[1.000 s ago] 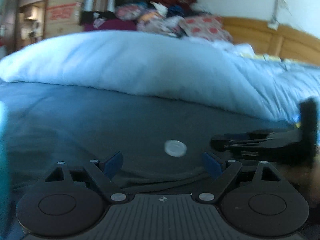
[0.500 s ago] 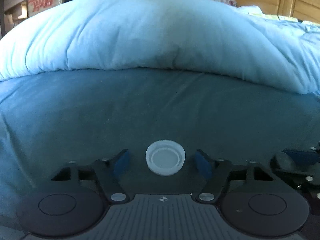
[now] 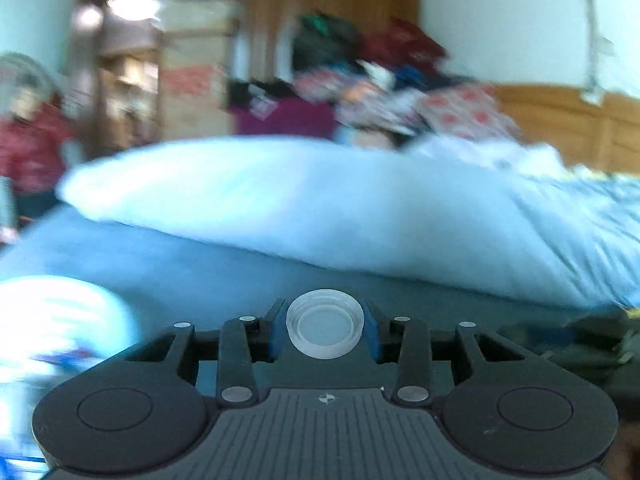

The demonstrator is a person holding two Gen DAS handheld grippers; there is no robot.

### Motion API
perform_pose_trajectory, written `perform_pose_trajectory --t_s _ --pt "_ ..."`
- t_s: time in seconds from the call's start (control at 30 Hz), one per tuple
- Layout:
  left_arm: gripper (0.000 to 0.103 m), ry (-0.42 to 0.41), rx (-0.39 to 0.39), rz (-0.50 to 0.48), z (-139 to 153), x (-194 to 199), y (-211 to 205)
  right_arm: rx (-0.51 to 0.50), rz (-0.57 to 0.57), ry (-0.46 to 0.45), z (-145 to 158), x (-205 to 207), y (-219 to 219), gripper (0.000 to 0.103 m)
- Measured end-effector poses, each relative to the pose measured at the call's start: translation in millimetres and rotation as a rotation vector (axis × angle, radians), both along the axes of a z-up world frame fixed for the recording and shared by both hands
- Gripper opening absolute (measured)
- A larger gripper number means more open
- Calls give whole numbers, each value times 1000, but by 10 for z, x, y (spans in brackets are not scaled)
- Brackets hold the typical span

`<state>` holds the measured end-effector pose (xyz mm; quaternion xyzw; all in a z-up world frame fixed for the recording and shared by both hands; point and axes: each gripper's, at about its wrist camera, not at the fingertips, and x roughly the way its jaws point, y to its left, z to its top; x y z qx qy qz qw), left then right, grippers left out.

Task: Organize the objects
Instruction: 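Carry both caps over the blue basket and open both tools to drop them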

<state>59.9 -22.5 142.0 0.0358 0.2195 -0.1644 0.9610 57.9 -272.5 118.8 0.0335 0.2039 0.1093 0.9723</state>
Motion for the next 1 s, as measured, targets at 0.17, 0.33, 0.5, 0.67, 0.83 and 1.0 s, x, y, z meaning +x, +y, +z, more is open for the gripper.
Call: perform_pose_trajectory --t_s 0.17,0.33,0.5,0.67,0.83,1.0 --pt "40 -18 -22 220 479 -192 979 17 171 -77 805 101 740 43" --pt "40 -18 -6 374 827 -224 1798 54 311 -45 1396 359 1460 43" --pt "40 50 17 460 922 -46 2379 25 410 4 1834 621 2200 43" --pt "40 135 -2 503 843 97 2772 20 487 98 1998 960 2864 43" --pt "40 174 -1 511 706 135 2967 10 516 188 1981 1204 3378 43" --pt "40 195 2 512 608 166 3015 2 535 239 1830 1325 3663 43"
